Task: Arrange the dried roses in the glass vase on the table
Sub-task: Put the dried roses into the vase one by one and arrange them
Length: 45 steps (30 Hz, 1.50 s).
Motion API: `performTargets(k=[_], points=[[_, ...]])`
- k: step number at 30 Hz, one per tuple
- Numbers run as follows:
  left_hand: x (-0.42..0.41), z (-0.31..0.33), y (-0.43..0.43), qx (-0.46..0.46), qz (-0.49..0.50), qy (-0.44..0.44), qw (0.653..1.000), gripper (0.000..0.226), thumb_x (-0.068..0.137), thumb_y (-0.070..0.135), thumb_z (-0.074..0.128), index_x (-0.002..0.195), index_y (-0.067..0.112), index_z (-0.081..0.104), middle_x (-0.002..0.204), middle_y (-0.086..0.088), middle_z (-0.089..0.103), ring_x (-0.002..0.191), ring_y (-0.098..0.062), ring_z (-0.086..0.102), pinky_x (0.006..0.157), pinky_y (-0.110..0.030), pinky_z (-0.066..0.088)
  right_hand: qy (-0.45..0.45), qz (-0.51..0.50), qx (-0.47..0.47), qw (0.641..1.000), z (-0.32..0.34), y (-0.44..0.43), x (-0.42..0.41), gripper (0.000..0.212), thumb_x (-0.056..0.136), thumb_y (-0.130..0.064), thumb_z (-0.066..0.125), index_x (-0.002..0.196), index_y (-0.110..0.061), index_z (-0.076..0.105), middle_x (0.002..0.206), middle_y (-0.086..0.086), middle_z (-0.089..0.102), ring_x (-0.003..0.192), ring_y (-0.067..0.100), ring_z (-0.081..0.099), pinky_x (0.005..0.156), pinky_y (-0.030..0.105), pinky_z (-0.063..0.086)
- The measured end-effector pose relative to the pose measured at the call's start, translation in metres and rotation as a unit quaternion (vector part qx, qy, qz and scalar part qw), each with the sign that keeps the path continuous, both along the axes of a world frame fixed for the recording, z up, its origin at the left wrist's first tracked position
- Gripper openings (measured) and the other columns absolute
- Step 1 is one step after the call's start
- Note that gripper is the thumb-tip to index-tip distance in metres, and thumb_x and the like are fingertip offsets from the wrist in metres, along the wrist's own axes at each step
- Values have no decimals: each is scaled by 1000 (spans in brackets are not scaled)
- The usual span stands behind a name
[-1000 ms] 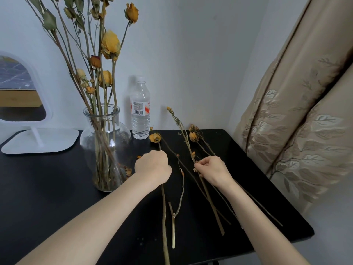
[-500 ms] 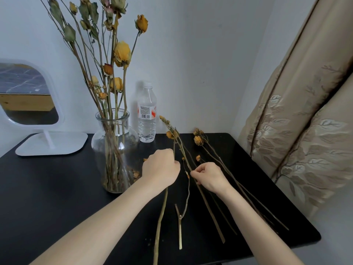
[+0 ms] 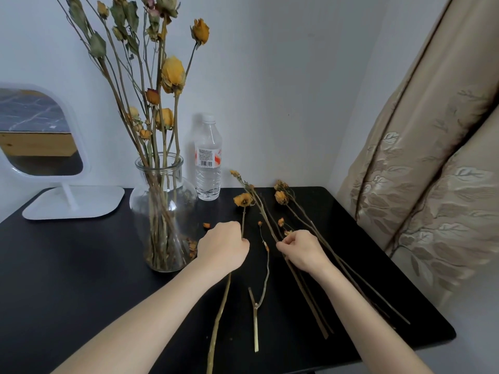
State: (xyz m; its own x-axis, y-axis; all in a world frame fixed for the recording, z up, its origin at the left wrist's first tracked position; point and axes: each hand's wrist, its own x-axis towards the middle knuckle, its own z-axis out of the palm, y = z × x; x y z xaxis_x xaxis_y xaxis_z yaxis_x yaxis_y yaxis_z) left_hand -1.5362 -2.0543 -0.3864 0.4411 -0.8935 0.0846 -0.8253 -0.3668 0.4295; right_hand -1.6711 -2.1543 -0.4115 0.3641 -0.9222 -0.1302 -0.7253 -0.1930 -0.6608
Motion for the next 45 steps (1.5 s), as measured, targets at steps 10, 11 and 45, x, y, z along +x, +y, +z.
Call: performTargets(k=[10, 11, 45], points=[[8, 13, -1, -119, 14, 86, 989, 27, 97, 33, 42, 77, 16, 50, 65, 3, 51, 60, -14, 50, 61, -30, 42, -188, 1, -33, 982, 45, -6, 0, 11, 89, -26, 61, 84, -18, 67, 63, -5, 59, 56, 4, 57, 52, 16, 43], [7, 17, -1, -129, 9, 106, 986, 27, 97, 33, 42, 79, 15, 52, 66, 2, 52, 60, -14, 50, 60, -29, 42, -216, -1, -32, 976, 53, -6, 0, 13, 89, -25, 60, 84, -16, 68, 59, -6, 57, 50, 1, 55, 47, 14, 41], [72, 212, 82, -546, -28, 81, 833, 21, 98, 21, 43, 85, 9, 55, 63, 5, 52, 50, -11, 44, 53, -29, 40, -481, 104, -54, 869, 161, 44, 58, 25, 90, -14, 57, 65, -15, 58, 49, -4, 46, 37, 5, 31, 37, 14, 26]])
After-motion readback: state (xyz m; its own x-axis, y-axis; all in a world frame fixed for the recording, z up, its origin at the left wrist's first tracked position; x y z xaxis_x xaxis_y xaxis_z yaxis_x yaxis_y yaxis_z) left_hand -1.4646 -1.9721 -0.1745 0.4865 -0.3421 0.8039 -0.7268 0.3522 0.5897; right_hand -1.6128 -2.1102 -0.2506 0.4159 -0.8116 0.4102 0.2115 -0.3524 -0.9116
